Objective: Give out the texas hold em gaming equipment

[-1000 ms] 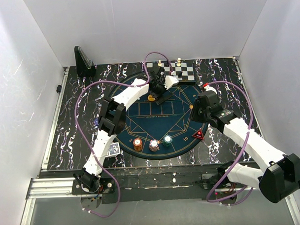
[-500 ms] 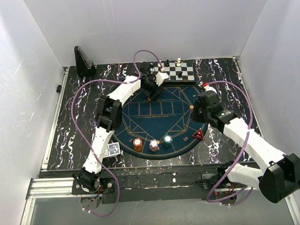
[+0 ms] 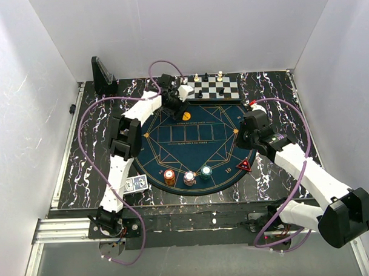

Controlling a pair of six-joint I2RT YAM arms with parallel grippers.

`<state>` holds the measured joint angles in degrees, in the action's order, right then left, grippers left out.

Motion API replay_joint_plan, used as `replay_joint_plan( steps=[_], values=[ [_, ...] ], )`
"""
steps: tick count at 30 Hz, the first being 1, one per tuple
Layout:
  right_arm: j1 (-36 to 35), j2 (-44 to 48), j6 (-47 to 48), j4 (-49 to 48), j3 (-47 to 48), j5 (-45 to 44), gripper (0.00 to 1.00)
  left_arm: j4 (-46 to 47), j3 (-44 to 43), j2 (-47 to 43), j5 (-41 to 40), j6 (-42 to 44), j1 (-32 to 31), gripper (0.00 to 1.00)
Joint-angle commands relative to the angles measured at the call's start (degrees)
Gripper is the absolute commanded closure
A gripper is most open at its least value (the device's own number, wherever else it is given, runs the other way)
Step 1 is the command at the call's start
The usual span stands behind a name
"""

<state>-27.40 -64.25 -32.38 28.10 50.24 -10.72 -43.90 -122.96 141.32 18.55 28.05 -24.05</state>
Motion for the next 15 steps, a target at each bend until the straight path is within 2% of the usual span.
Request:
replay_joint_plan(
  steps=[1, 8, 10, 15],
  values=[
    [-0.11, -0.26, 0.48, -1.47, 2.06, -0.26, 0.98, -1.28, -2.29, 0.01, -0.97, -4.32, 3.48, 0.47],
    [-1.07, -2.28, 2.05, -2.60, 3.11, 1.22, 0.99, 0.40, -1.06, -1.30, -3.87, -7.49, 7.79, 0.52],
    [-2.83, -4.29, 3.63, -3.40, 4.42, 3.32, 0.94, -0.57, -0.01, -3.14, -3.26, -7.49, 8.67, 0.50],
    [-11.25, -12.37, 7.06, -4.11, 12.40, 7.29, 0.72, -5.04, 4.30, -13.50, -0.27, -8.88, 10.86, 0.25]
  ],
)
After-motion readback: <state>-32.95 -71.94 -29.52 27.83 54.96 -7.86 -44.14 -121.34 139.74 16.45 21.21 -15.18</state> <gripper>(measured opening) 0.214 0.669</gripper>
